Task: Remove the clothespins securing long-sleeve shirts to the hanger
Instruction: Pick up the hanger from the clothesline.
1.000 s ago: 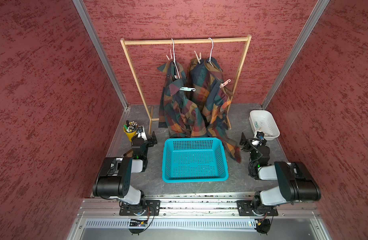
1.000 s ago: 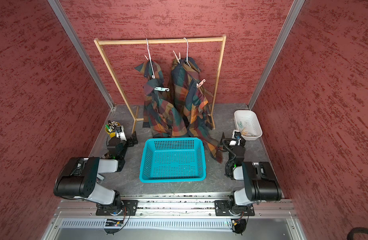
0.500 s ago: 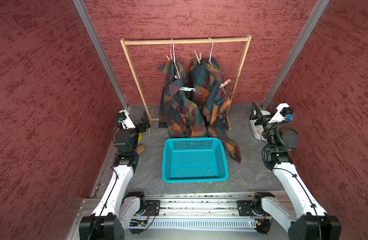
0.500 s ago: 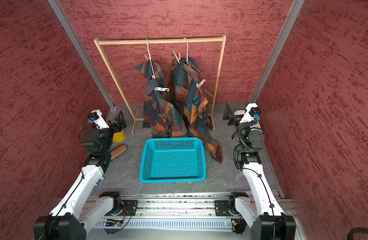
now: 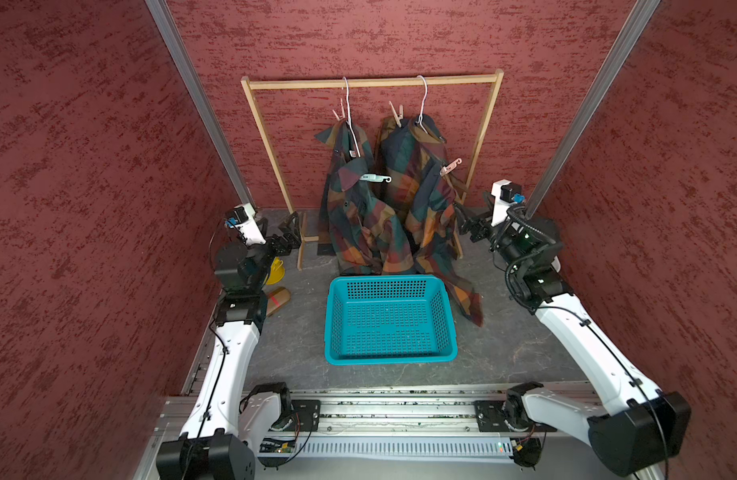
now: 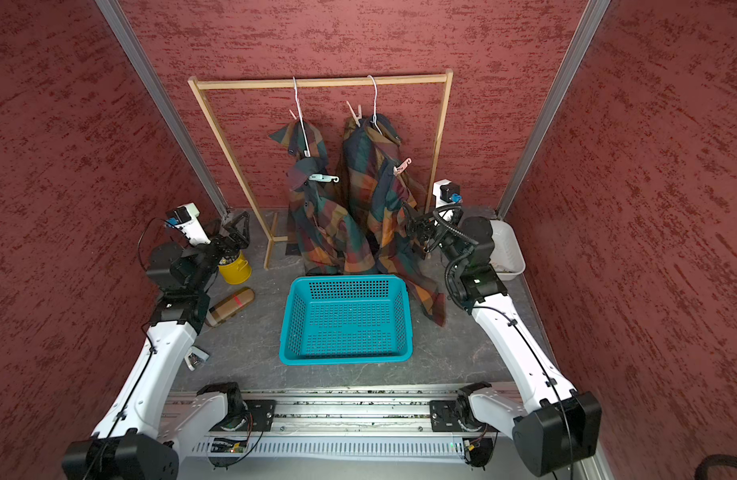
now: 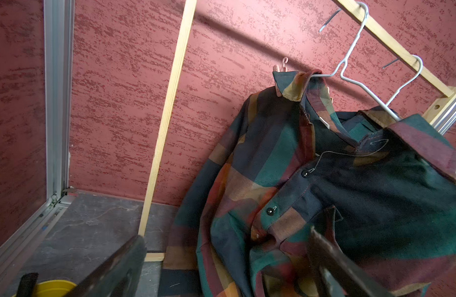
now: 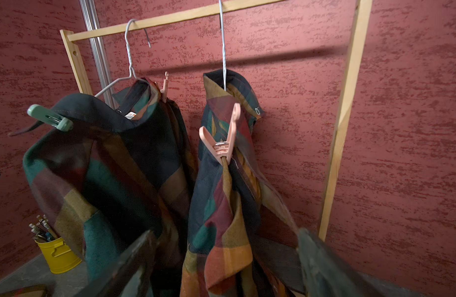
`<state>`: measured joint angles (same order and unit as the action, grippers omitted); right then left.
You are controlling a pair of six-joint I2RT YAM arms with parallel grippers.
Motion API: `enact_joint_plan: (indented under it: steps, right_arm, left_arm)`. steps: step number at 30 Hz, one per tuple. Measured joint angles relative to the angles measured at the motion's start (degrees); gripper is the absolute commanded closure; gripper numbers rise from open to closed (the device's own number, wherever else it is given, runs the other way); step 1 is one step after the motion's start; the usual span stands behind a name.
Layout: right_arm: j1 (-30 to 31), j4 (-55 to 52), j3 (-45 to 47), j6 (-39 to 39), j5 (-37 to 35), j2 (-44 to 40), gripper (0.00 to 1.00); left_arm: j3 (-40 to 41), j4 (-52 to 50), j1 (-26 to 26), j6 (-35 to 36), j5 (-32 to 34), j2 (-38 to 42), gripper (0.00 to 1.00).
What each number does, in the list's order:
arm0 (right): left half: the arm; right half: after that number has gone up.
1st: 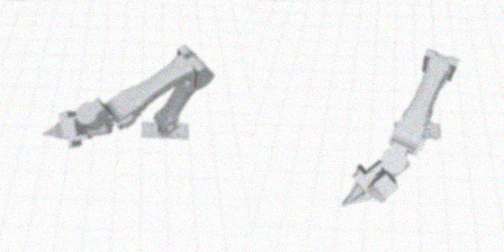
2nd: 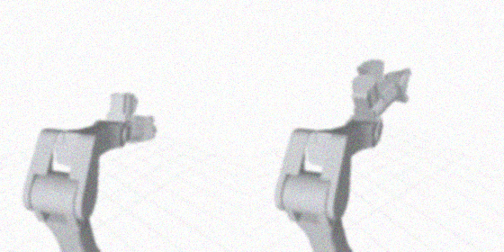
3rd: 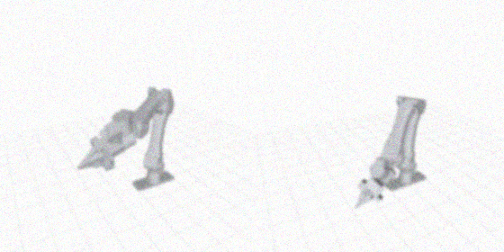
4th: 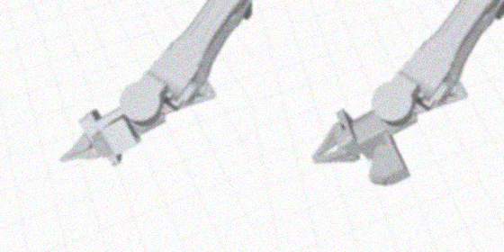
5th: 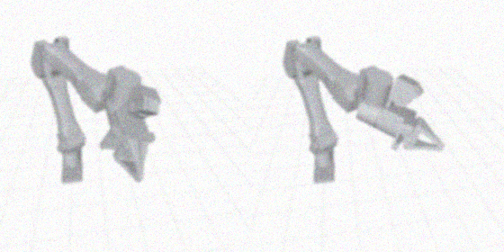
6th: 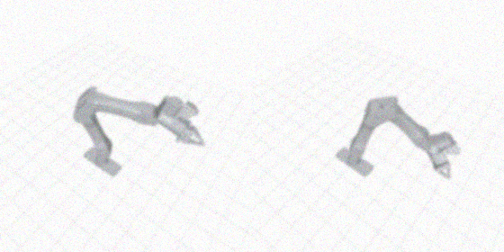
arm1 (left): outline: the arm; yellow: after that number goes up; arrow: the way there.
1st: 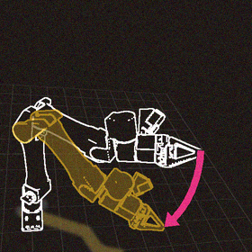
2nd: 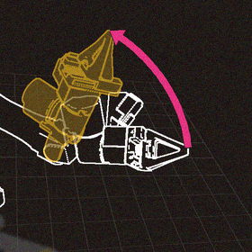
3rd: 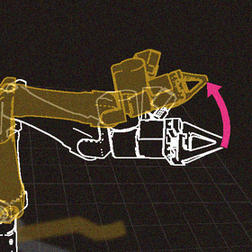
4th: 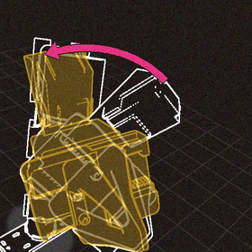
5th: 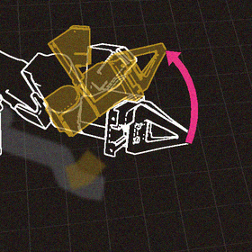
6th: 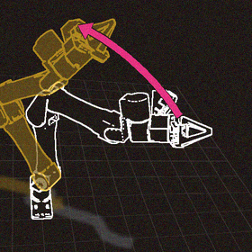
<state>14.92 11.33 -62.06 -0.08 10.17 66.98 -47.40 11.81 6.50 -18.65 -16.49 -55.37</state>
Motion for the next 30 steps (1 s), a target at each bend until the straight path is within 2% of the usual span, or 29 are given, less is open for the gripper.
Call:
enact_joint_plan:
  steps: [2, 8, 23, 30]
  right_arm:
    - [0.44, -1.64, -1.46, 1.01, -1.18, 1.70, 0.25]
    - [0.85, -3.82, -5.07, 3.17, -3.80, 6.34, 0.26]
    - [1.18, -3.93, -14.97, 3.85, -2.86, 16.15, 0.30]
    - [1.18, -3.91, -17.92, 4.22, -2.84, 21.09, 0.38]
  left_arm:
    - [-0.35, -0.37, 0.00, 0.00, -0.52, -0.31, 0.00]
    - [-0.85, -0.79, 0.04, 0.00, -1.90, -0.57, 0.00]
    - [-1.05, -1.20, 0.04, 0.00, -4.35, -0.39, 0.00]
    - [-1.05, -1.20, 0.04, 0.00, -4.52, -0.39, 0.00]
